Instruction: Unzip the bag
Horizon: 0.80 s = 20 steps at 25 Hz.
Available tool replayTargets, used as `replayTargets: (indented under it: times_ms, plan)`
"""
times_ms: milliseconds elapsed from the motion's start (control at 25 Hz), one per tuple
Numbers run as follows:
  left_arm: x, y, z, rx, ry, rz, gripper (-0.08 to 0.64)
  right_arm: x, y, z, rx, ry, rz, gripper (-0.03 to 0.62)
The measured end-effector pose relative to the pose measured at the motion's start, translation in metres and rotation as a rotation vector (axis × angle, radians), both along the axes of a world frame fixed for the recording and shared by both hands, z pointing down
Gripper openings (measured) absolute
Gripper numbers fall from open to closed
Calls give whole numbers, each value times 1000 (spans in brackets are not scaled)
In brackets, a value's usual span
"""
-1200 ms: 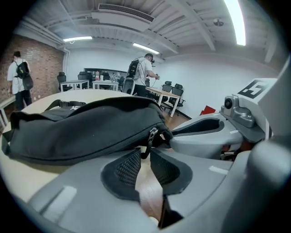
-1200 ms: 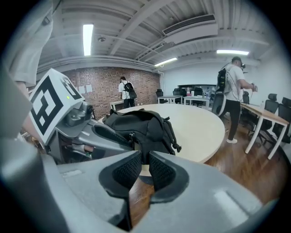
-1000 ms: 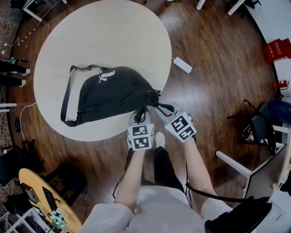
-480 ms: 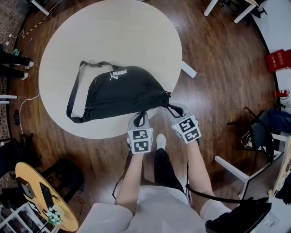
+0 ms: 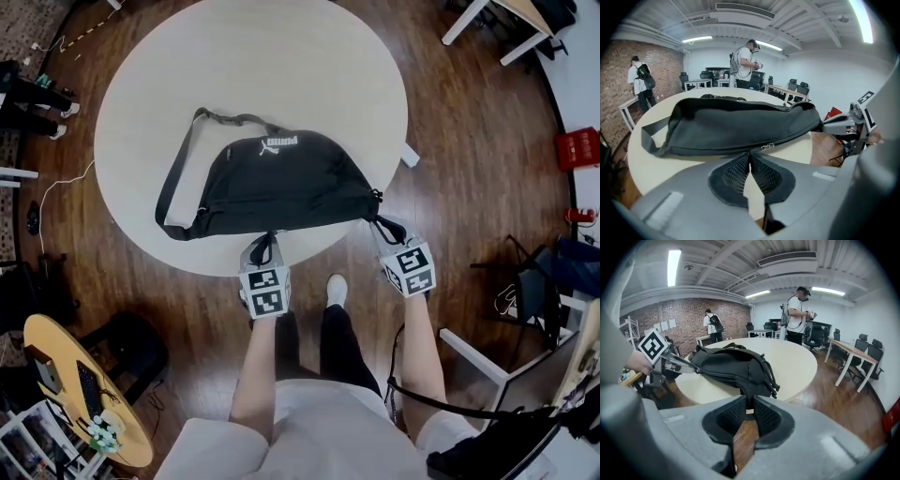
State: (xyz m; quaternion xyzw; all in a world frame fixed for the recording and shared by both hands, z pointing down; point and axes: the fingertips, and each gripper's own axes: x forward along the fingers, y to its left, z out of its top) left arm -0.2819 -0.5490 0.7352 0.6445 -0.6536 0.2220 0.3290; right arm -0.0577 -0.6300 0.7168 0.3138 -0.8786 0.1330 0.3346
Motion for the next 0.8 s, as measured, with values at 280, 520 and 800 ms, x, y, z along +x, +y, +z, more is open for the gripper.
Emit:
replayTargets:
  times_ms: [280, 520, 800]
  plan:
    - [-110, 30, -1, -9, -66, -130, 26, 4, -5, 7, -1, 45, 46, 38]
    - [-171, 44, -10, 12, -114, -130, 26, 6, -6, 12, -2, 86, 62, 38]
    - [-168, 51, -15, 36, -24, -59, 35, 4, -2, 22, -26, 96, 180, 44]
